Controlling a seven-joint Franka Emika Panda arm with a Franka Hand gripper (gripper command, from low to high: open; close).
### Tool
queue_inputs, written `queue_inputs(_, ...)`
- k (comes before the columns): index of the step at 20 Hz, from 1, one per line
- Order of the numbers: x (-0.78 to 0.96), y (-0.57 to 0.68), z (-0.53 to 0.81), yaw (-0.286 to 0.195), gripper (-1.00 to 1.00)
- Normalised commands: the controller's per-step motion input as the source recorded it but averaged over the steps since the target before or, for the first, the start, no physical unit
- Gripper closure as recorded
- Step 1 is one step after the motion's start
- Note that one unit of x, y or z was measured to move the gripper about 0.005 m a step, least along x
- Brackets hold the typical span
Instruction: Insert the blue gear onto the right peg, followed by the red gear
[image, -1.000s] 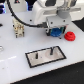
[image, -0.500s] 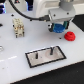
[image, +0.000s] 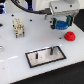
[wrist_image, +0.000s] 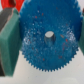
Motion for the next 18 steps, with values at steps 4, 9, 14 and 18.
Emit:
queue_inputs(4,0.76,-0.26,0.32,0.0,1.0)
queue_inputs(9,0.81,-0.22,0.21,0.0,1.0)
queue_inputs(14,0.78,-0.27,0.17,0.0,1.0)
queue_inputs(18,0.67,-0.27,0.13,0.0,1.0)
